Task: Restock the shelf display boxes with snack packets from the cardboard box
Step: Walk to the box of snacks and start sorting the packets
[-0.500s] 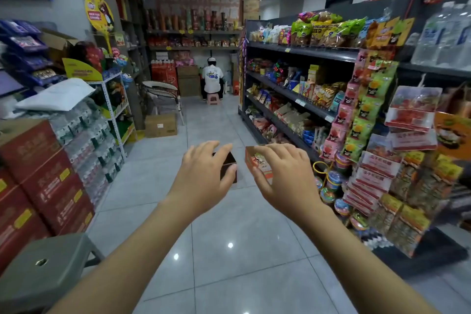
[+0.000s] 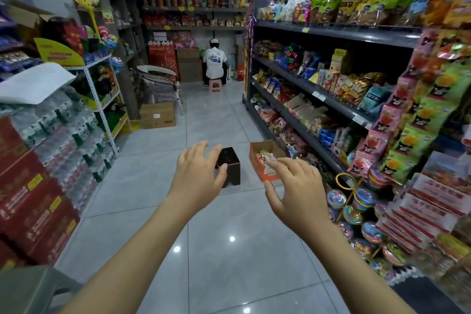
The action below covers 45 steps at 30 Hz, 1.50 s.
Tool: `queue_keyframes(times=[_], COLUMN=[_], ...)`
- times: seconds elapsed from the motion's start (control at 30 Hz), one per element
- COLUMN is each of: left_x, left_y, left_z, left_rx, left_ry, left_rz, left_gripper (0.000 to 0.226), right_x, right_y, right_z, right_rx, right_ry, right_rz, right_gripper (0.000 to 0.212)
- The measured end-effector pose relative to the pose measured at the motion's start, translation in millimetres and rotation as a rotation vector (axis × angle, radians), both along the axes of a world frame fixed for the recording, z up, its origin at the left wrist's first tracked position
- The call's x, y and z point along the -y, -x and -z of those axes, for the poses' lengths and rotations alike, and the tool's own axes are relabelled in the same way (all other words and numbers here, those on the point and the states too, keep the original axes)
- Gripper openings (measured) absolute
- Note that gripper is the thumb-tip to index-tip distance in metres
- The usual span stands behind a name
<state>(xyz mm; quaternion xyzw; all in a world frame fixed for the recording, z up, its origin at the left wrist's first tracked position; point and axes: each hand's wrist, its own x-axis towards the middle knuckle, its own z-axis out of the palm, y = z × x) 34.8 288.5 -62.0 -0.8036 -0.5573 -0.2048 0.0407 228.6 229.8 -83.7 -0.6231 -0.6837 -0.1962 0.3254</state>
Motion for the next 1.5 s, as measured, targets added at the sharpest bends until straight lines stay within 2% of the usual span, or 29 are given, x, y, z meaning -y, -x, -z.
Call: queue_keyframes(times=[0.13, 0.43, 0.67, 0.97, 1.23, 1.5], left_x=[-88, -238, -361, -518, -641, -796], left_y=[-13, -51, -105, -176, -200, -220], left_z=[-2, 4, 17, 13, 21, 23], left_rx=[-0.019, -0.008, -0.008, 0.047, 0.047, 0.030], left_ry=[0.027, 0.077, 0.122, 0.163, 0.199, 0.171], left_rz=[0.024, 0.084, 0.074, 0.017, -0.011, 0.093], left_gripper=[0.051, 0.049, 0.050, 0.050, 0.050, 0.049], right_x=[-82, -233, -363, -540, -666, -810], right_y=[-4, -42, -97, -175, -199, -210], right_z=[-2, 10, 24, 14, 17, 19], right_rx=[-0.007, -0.056, -0.060, -0.054, -0.085, -0.109], right_ry=[0.050, 0.109, 0.123, 0.210, 0.317, 0.271], right_rz=[0.037, 0.074, 0.050, -0.012, -0.055, 0.024], right_gripper=[0.044, 0.044, 0.041, 0.042, 0.044, 0.045])
